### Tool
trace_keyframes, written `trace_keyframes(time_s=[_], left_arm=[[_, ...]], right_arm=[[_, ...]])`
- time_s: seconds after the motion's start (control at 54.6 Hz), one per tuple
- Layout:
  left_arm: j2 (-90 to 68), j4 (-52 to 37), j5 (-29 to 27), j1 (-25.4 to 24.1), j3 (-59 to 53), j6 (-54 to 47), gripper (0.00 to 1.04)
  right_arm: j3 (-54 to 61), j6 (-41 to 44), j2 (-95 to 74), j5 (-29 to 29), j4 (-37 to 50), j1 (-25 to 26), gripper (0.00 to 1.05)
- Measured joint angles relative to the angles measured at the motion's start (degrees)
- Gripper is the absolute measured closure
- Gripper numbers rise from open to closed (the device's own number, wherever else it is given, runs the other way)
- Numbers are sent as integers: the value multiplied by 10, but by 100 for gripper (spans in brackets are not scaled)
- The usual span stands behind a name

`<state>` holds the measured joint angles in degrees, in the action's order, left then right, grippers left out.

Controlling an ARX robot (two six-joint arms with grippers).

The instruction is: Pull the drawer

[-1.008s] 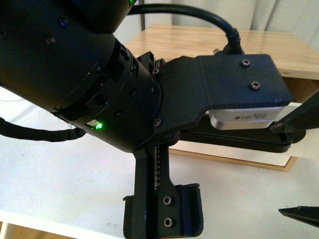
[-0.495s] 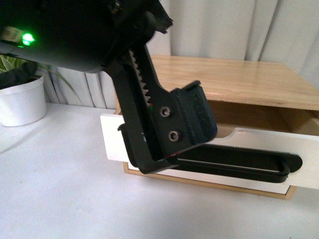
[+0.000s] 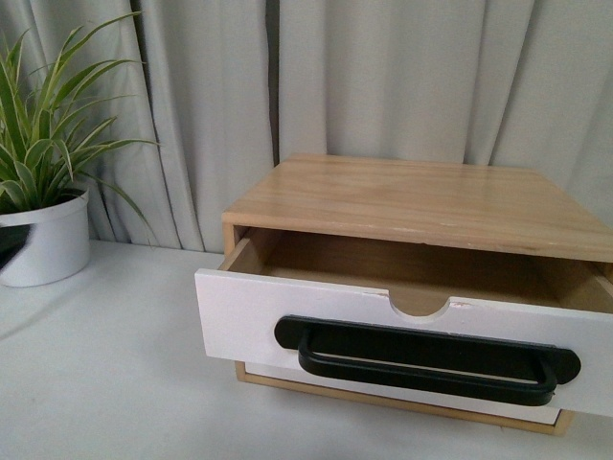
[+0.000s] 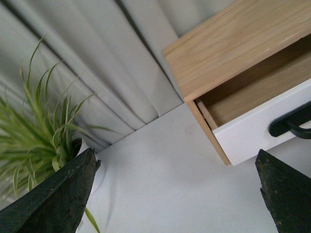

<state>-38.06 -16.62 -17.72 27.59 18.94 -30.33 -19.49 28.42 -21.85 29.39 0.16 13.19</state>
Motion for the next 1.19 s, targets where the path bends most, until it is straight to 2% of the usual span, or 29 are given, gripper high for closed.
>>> trace_keyframes(time_s=[0.092,0.165,0.367,0.403,0.477,0.678,0.715,0.77,0.862,0.953,1.026,1.1,1.191], left_arm=[[92,22,-61,-4,-43,61,6],[150,-6,-111,10,-75,104,6],[178,-14,-118,18,-84,144,6],[197,38,-127,25,-75,176,13],[248,143,-82,-2,-79,248,31],[297,162,11,-101,-110,292,68],[303,163,26,-115,-115,294,75],[312,164,44,-136,-122,296,86],[323,165,72,-163,-132,297,101],[332,167,93,-186,-140,302,101],[341,170,166,-244,-146,302,101],[346,170,169,-271,-151,304,101],[351,170,176,-273,-156,304,101]], right_arm=[[24,-33,59,8,-25,48,9],[35,-59,80,-10,-26,71,9],[36,-77,81,-9,-26,75,9],[37,-94,84,-26,-26,70,11],[63,-203,109,-147,-25,19,31],[104,-264,139,-205,-18,-38,65],[110,-269,146,-252,-18,-67,73],[117,-273,154,-286,-17,-110,84],[130,-274,164,-288,-15,-128,102],[140,-276,170,-292,-13,-129,103],[146,-276,176,-291,-10,-129,103],[151,-277,180,-292,-10,-130,103],[156,-277,185,-291,-9,-130,103]])
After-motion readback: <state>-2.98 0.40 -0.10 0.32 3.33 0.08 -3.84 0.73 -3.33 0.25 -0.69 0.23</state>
